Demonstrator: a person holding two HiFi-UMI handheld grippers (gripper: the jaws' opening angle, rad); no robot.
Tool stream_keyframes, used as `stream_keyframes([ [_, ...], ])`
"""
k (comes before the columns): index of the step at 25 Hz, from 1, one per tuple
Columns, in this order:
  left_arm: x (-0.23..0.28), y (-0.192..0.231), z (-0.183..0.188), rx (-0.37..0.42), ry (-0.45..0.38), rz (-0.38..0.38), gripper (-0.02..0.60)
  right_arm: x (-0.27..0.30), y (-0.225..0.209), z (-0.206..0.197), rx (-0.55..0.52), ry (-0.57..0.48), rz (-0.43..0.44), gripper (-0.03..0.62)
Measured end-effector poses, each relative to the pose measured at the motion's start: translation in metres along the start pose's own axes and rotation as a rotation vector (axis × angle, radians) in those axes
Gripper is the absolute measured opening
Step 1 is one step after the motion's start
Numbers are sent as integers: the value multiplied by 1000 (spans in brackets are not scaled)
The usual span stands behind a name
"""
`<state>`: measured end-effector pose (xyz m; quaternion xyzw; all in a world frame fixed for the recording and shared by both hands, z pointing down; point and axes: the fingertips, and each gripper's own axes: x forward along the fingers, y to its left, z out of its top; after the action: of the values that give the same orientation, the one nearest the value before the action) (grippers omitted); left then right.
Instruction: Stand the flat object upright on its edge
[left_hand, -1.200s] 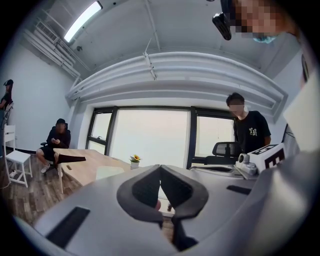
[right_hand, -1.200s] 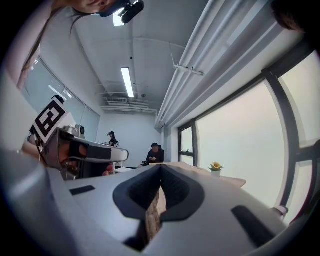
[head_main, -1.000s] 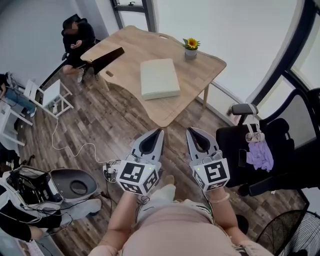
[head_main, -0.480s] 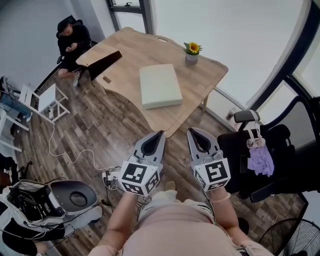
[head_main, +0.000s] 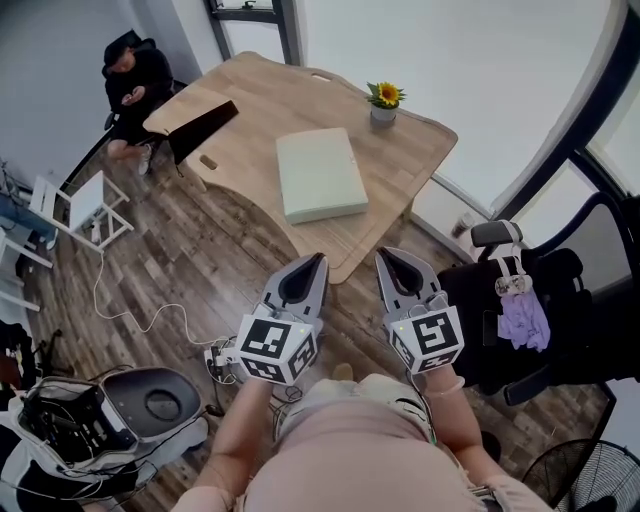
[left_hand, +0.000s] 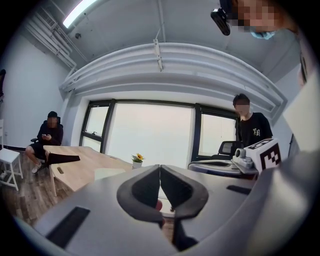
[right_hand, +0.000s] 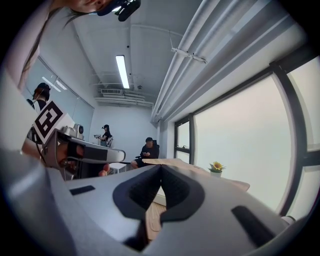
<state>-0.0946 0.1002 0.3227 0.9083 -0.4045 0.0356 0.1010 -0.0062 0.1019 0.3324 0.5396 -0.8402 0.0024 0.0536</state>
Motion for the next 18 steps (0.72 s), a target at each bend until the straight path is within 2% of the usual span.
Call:
stream_keyframes([
  [10, 26, 25, 1, 5, 14, 6, 11, 30, -20, -5, 16, 12, -2, 0],
  [18, 67, 53, -1, 0, 32, 30, 12, 74, -49, -14, 35, 24, 23, 0],
])
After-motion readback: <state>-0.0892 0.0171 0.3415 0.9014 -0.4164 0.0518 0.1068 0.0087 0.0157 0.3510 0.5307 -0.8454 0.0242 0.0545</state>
